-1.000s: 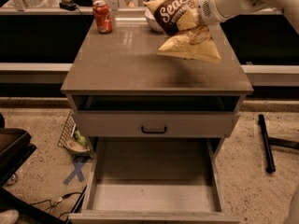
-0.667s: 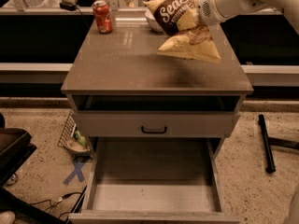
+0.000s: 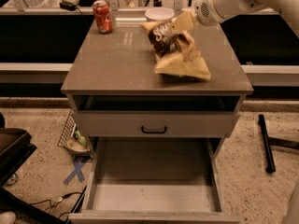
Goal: Pick brown chip bag from middle drawer and place on counter
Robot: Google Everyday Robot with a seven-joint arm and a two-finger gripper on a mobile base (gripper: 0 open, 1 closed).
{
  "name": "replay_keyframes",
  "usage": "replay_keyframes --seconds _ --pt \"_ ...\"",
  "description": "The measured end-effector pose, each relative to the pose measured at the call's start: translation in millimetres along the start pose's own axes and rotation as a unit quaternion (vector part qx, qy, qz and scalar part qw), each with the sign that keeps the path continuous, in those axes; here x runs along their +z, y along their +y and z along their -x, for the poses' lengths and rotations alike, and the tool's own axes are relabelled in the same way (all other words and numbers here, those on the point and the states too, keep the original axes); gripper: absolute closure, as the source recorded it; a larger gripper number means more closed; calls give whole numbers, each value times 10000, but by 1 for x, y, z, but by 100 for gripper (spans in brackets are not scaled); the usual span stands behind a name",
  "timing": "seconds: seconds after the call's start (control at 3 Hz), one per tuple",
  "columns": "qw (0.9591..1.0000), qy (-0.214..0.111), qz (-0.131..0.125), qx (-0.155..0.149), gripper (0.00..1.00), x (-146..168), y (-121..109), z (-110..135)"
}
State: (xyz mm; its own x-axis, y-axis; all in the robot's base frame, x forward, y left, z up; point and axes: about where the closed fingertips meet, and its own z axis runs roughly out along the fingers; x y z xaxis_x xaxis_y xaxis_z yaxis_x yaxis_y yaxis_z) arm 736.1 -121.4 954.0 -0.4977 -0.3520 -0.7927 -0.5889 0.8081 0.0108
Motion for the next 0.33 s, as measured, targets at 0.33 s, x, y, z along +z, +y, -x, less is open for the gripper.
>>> replay_keyframes --seconds 0.33 --pt "10000 9 15 -4 0 2 1 0"
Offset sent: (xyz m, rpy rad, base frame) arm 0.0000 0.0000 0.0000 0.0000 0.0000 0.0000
